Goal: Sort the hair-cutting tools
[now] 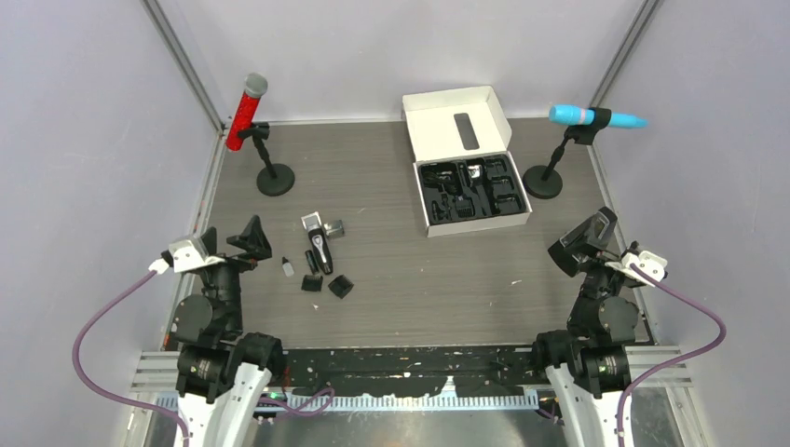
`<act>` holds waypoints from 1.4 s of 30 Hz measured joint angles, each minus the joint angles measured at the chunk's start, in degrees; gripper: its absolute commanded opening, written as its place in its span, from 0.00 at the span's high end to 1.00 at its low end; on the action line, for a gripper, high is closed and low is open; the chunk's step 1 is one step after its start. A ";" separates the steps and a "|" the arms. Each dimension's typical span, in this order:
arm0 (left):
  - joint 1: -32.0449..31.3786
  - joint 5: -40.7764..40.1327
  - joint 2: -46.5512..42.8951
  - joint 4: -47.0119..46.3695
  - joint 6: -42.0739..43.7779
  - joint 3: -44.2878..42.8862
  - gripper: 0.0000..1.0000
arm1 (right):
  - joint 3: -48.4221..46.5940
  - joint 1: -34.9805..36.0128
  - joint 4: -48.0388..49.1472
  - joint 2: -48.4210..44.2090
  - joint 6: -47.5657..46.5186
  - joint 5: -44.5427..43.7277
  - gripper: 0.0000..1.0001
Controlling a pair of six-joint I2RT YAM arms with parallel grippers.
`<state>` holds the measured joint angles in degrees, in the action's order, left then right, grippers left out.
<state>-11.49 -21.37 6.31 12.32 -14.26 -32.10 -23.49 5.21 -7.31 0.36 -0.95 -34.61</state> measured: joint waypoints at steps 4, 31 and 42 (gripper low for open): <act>0.00 0.61 -0.31 -0.02 -0.02 0.00 0.00 | 0.00 0.00 0.00 0.00 0.04 0.22 0.05; -1.20 2.89 -5.90 7.76 4.76 -1.33 0.00 | -33.66 1.49 -13.29 56.76 18.27 38.32 0.05; -2.34 1.81 -5.92 8.17 7.08 -1.31 0.00 | -45.86 12.41 -18.82 86.82 18.97 38.51 0.04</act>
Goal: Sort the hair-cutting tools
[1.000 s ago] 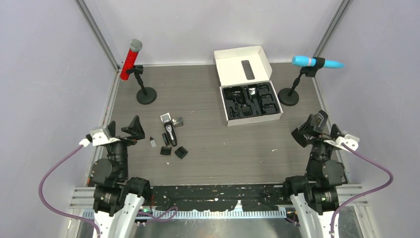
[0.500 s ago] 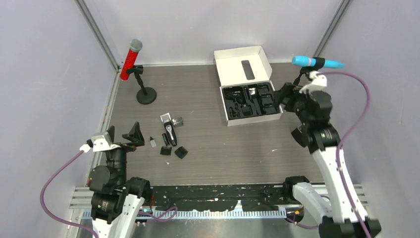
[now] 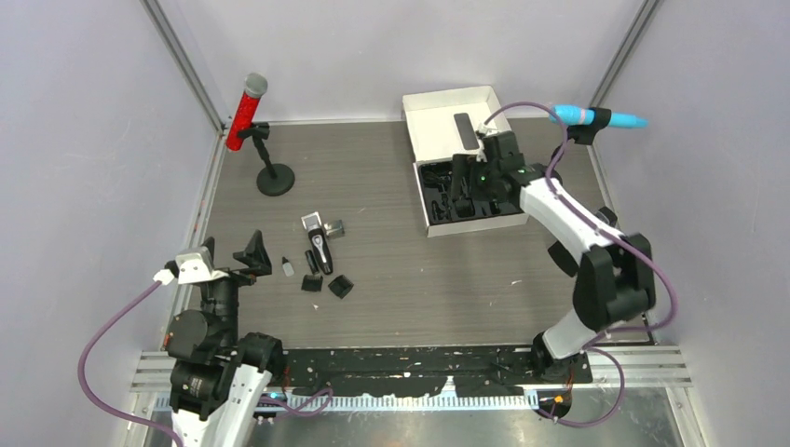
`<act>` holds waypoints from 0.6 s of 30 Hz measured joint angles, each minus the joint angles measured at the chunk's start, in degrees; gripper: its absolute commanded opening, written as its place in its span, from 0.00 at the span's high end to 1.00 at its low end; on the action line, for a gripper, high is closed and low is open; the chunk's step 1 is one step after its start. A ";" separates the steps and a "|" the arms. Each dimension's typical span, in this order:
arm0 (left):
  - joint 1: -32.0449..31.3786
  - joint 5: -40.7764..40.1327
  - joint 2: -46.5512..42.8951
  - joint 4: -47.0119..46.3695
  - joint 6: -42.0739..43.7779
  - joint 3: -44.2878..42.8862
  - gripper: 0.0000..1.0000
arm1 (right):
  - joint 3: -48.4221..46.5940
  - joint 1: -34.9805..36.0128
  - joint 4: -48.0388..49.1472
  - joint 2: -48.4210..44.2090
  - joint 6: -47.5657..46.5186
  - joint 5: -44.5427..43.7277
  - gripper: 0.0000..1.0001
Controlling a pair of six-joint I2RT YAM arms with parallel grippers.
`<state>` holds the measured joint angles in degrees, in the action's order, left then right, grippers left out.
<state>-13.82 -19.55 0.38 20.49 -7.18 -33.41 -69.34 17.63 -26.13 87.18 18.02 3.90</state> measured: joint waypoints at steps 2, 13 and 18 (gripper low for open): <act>-0.04 0.00 0.00 0.00 0.17 0.00 0.00 | -2.10 0.70 -0.37 4.90 -0.55 -0.83 0.05; -0.35 0.02 0.00 -0.02 0.24 0.00 0.00 | -3.43 3.02 -0.87 13.94 -1.84 -6.91 0.04; -0.37 0.04 0.00 -0.02 0.24 0.00 0.00 | -3.52 3.96 -0.68 15.02 -2.54 -9.25 0.05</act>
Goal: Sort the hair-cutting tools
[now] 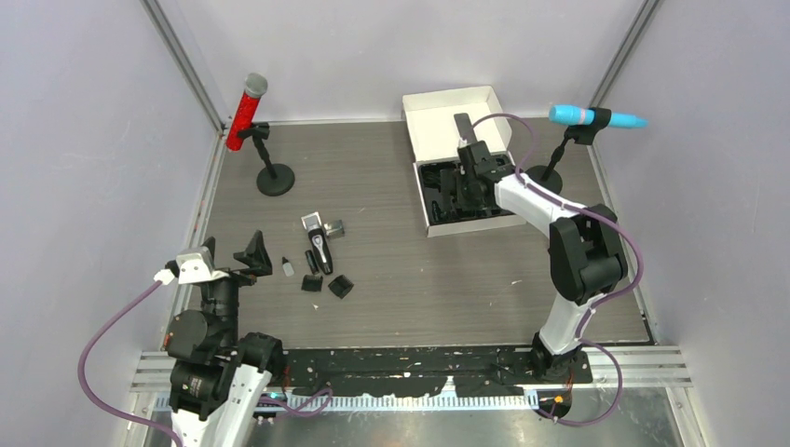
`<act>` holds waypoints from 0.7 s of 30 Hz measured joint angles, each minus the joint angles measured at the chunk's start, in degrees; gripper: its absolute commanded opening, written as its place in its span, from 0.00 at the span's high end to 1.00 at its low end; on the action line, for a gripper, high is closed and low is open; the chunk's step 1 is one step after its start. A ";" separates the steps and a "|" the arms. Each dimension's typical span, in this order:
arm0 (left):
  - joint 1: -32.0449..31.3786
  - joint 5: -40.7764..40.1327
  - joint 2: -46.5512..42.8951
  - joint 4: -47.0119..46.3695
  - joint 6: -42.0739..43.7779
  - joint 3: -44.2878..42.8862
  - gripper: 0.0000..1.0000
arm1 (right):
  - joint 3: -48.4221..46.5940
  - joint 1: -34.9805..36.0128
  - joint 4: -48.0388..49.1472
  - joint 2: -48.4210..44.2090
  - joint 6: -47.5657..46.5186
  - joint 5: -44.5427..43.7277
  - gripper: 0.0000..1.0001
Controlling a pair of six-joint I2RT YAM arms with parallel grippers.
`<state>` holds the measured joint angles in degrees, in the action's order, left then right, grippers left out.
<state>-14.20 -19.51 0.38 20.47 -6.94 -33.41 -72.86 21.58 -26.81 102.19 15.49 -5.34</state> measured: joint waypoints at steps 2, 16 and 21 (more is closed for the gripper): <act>0.00 0.00 0.00 0.00 0.02 0.00 0.00 | 0.04 0.55 0.04 0.00 -0.17 -0.66 0.05; 0.00 0.02 0.00 0.00 0.04 0.00 0.00 | 5.46 8.66 2.36 -3.74 2.12 -6.12 0.05; 0.00 0.07 0.00 0.00 0.04 0.00 0.00 | 9.60 11.85 1.86 -7.69 4.46 -5.92 0.05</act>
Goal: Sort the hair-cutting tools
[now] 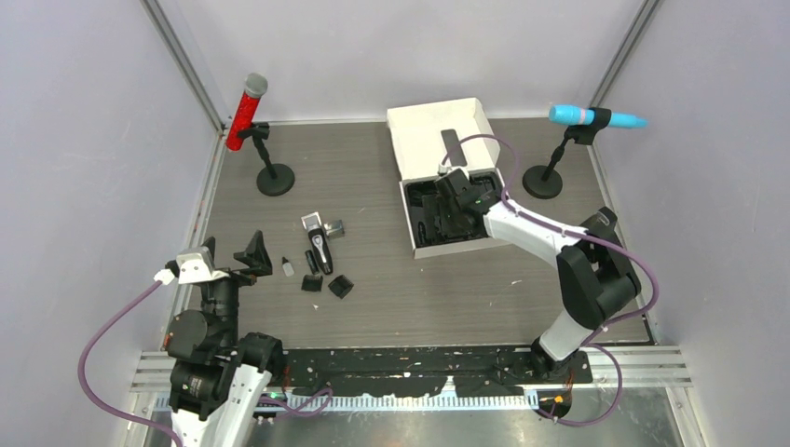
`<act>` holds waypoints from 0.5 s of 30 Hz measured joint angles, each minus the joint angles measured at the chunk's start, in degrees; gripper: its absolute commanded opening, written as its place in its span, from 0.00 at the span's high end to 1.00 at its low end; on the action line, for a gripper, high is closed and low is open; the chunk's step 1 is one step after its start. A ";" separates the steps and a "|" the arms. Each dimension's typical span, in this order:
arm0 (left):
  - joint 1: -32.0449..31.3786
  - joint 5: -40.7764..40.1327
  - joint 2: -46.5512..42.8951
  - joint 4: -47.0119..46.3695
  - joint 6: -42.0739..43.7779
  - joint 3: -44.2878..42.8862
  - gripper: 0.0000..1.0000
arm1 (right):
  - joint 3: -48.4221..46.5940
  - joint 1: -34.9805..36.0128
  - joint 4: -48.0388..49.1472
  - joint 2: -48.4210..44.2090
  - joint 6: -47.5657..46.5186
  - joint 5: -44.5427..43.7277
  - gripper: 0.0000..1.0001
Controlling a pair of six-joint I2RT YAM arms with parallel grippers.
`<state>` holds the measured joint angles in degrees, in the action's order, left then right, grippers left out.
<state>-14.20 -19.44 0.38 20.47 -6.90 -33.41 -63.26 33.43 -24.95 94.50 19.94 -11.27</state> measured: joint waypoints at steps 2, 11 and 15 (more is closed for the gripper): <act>0.00 0.00 0.00 0.00 0.02 0.00 0.00 | 1.60 1.18 -0.31 -1.49 1.25 0.02 0.05; 0.00 0.31 0.00 0.00 0.02 0.00 0.00 | 9.73 7.30 -1.66 -10.58 10.47 -0.24 0.05; 0.00 0.61 0.00 0.00 0.00 0.02 0.00 | 11.56 11.06 -2.05 -13.11 15.02 -0.52 0.05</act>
<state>-14.20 -18.83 0.38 20.47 -6.90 -33.39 -51.70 44.49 -27.00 81.38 34.96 -11.79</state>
